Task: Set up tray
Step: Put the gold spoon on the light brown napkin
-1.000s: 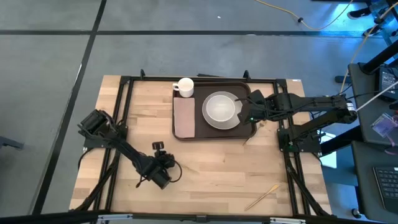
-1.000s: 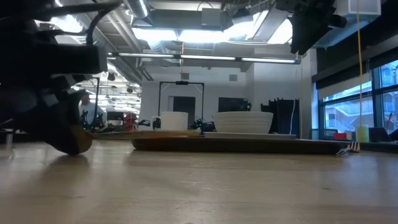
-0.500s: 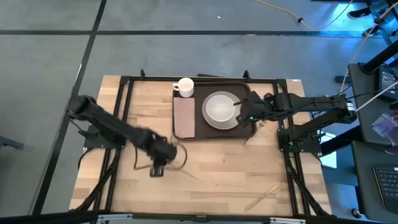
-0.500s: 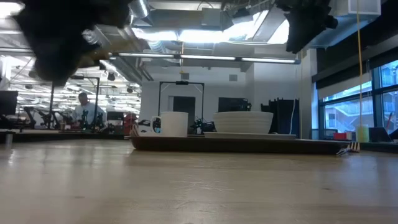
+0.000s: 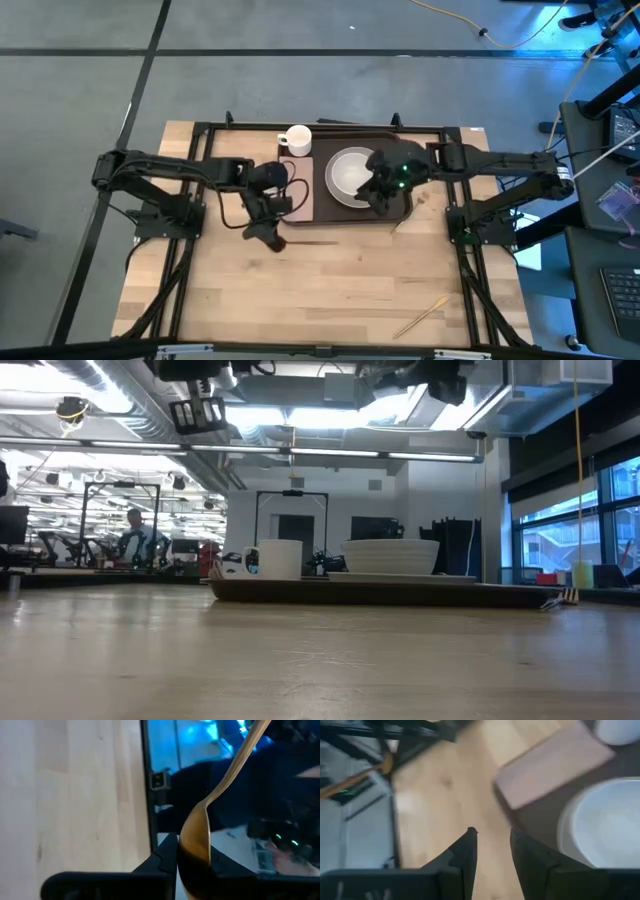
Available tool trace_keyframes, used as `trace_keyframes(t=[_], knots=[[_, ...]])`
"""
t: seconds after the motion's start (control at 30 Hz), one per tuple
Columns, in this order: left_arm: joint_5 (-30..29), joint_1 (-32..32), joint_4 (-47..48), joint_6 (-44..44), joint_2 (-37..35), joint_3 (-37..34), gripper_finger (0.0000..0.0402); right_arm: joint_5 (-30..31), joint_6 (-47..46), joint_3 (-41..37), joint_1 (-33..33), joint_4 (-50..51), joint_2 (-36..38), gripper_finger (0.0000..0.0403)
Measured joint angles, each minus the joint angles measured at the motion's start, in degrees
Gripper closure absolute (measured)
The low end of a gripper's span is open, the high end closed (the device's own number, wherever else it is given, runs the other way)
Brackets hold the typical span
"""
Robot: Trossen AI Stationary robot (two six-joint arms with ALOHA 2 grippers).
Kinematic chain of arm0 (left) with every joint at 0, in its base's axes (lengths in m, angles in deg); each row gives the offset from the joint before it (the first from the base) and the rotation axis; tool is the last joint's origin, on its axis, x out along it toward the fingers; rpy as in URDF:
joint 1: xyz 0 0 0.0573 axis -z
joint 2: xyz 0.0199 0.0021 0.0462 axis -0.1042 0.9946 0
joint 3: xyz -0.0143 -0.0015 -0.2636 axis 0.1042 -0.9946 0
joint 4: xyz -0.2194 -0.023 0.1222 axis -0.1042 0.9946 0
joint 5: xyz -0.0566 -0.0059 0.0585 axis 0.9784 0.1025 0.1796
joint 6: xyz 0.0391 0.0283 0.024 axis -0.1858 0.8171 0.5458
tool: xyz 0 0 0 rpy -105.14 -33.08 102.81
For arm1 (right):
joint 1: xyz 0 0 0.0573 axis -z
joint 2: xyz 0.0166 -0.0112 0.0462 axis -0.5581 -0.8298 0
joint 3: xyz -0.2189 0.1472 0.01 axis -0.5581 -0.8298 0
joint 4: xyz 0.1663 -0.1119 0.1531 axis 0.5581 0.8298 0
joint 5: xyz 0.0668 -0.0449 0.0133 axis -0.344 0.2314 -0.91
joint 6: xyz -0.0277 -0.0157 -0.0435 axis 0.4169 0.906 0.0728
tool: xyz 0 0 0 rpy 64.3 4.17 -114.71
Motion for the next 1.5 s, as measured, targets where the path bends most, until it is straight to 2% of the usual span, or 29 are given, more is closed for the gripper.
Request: trace_keyframes(t=[0.2,0.5,0.57,0.7,0.77,1.03,1.2,1.37,1.5], knots=[[4.22,-2.47,4.51,0.57,-0.04,0.00,0.0381,-8.87,-0.26,0.02,3.83,-0.86,0.00,0.0283],[2.51,-5.47,12.78,17.02,8.53,0.00,0.0381,-5.23,-0.92,0.04,6.77,-3.47,0.00,0.0283],[-0.31,-7.25,17.56,22.20,11.18,0.26,0.0381,-5.23,-1.88,0.04,7.19,-3.37,0.00,0.0283],[-14.22,-8.89,34.12,35.77,17.43,4.98,0.0381,-7.67,-4.77,0.09,7.21,-3.46,-0.61,0.0283],[-19.08,-8.75,40.50,40.95,20.64,8.47,0.0381,-9.80,-6.69,0.09,7.21,-3.17,-1.83,0.0283],[-19.98,-10.96,51.55,54.80,29.75,23.61,0.0381,-9.84,-7.53,0.07,4.78,-3.72,-8.91,0.0283],[-23.46,-14.23,53.82,56.37,30.90,29.48,0.0381,-6.91,-6.38,0.07,2.83,-4.01,-10.05,0.0283],[-24.77,-18.05,52.13,52.33,30.91,33.27,0.0376,-0.50,-12.10,0.07,0.96,-3.98,-10.01,0.0283],[-27.19,-19.51,52.18,52.14,30.93,35.43,0.0380,-0.15,-11.02,0.04,0.14,-6.04,-10.03,0.0283]])
